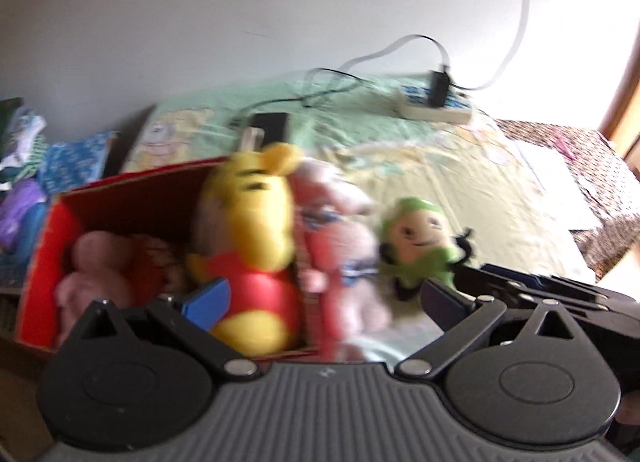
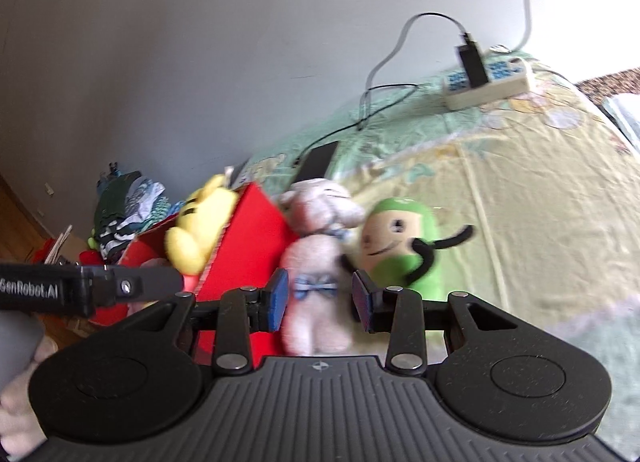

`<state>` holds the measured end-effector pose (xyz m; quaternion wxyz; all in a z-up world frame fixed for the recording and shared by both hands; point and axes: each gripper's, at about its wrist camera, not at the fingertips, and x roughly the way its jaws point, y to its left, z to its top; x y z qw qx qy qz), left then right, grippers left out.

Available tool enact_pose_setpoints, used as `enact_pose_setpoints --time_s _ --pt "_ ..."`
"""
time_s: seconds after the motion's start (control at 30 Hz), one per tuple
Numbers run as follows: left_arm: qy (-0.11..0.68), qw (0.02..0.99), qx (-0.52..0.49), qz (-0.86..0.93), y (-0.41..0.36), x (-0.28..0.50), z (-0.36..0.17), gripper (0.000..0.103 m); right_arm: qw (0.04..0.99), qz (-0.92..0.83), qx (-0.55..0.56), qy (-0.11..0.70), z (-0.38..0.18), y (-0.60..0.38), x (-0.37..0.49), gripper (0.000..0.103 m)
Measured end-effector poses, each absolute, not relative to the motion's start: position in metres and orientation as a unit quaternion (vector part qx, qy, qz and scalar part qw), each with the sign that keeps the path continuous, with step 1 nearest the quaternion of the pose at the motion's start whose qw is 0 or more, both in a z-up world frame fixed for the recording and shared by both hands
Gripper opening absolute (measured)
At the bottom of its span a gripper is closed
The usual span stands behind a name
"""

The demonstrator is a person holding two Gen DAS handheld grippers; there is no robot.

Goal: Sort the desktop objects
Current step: 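Move both grippers out of the box toward the green bean-shaped toy, then close both grippers on the green bean-shaped toy's body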

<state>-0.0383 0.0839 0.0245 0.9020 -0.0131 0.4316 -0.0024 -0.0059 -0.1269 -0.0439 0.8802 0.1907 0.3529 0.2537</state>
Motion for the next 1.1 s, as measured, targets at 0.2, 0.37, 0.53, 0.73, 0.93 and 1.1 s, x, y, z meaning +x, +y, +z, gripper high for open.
enact_pose_setpoints --time_s 0.2,0.37,0.53,0.73,0.93,1.1 --pt "0.458 0.888 -0.024 -0.045 0.042 -0.022 0.003 0.101 0.873 0.225 0.214 0.376 -0.052 -0.158 0.006 0.039" --pt "0.479 0.876 -0.039 -0.040 0.027 -0.009 -0.019 0.101 0.872 0.210 0.209 0.389 -0.057 -0.174 0.009 0.039" --pt "0.489 0.871 -0.037 -0.032 0.016 -0.002 -0.031 0.101 0.867 0.205 0.211 0.401 -0.065 -0.183 0.016 0.040" --pt "0.498 0.866 -0.027 -0.026 0.011 0.007 -0.039 0.101 0.855 0.203 0.240 0.413 -0.071 -0.193 0.029 0.041" --pt "0.500 0.864 -0.040 -0.041 0.010 0.012 -0.051 0.101 0.838 0.214 0.262 0.428 -0.081 -0.195 0.046 0.045" --pt "0.504 0.857 -0.085 -0.058 0.016 0.024 -0.064 0.101 0.825 0.224 0.272 0.441 -0.088 -0.192 0.059 0.046"
